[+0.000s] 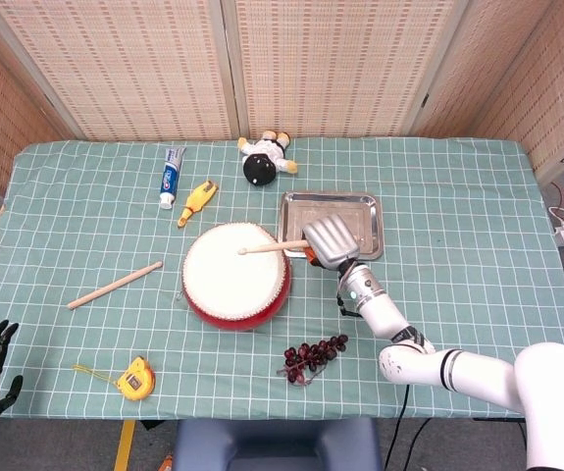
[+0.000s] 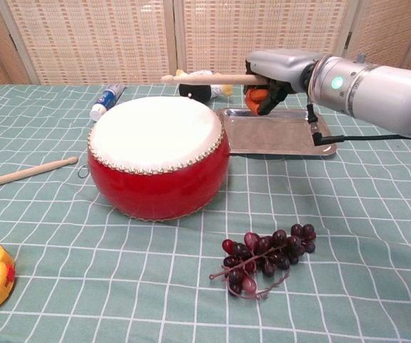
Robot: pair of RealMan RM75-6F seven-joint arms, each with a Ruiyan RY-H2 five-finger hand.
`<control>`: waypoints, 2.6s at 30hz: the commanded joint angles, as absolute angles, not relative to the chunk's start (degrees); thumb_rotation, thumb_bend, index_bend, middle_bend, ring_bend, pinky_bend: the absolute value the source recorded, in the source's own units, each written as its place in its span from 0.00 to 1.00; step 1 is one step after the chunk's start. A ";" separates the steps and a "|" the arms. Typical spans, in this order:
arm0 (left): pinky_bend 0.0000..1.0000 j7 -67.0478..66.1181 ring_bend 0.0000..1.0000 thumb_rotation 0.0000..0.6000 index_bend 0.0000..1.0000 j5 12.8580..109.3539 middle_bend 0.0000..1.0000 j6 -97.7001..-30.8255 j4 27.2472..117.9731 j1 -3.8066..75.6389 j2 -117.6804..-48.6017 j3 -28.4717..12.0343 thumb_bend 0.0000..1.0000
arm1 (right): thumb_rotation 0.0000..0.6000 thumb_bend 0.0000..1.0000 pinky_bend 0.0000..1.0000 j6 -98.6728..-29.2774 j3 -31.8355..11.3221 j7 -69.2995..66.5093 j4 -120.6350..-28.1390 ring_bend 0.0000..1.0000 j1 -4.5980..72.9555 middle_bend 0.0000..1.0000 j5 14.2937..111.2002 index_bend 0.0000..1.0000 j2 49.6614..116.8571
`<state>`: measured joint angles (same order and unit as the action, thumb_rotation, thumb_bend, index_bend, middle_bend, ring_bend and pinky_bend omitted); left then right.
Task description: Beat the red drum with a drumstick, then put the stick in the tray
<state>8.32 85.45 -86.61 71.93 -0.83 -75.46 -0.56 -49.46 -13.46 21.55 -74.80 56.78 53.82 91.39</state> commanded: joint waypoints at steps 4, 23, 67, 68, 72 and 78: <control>0.00 8.37 0.00 1.00 0.00 85.12 0.00 -86.41 71.87 -0.93 -75.51 -0.57 0.37 | 1.00 0.72 1.00 -45.75 -8.64 36.47 -71.57 1.00 58.43 1.00 49.05 1.00 92.60; 0.00 8.69 0.00 1.00 0.00 85.28 0.00 -86.48 71.29 -0.97 -75.84 -0.49 0.37 | 1.00 0.72 1.00 -51.75 -12.90 18.27 -71.79 1.00 55.15 1.00 61.96 1.00 92.35; 0.00 9.01 0.00 1.00 0.00 85.23 0.00 -85.85 70.84 -0.55 -75.97 -0.55 0.37 | 1.00 0.72 1.00 -57.63 -19.12 5.27 -68.34 1.00 51.96 1.00 64.85 1.00 97.04; 0.00 9.00 0.00 1.00 0.00 85.28 0.00 -85.85 70.86 -0.53 -75.99 -0.52 0.37 | 1.00 0.72 1.00 -57.41 -18.99 4.17 -68.01 1.00 51.81 1.00 65.38 1.00 96.81; 0.00 8.85 0.00 1.00 0.00 85.33 0.00 -85.81 70.96 -0.49 -76.02 -0.48 0.37 | 1.00 0.72 1.00 -55.81 -16.37 6.93 -65.32 1.00 52.22 1.00 67.52 1.00 96.62; 0.00 8.65 0.00 1.00 0.00 85.06 0.00 -85.67 70.93 -0.59 -76.08 -0.46 0.37 | 1.00 0.72 1.00 -51.09 -11.78 20.59 -61.90 1.00 54.51 1.00 68.08 1.00 97.29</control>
<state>8.65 85.07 -85.68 70.94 -0.58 -76.07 -0.46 -53.51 -14.41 4.39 -65.54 53.77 65.40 96.33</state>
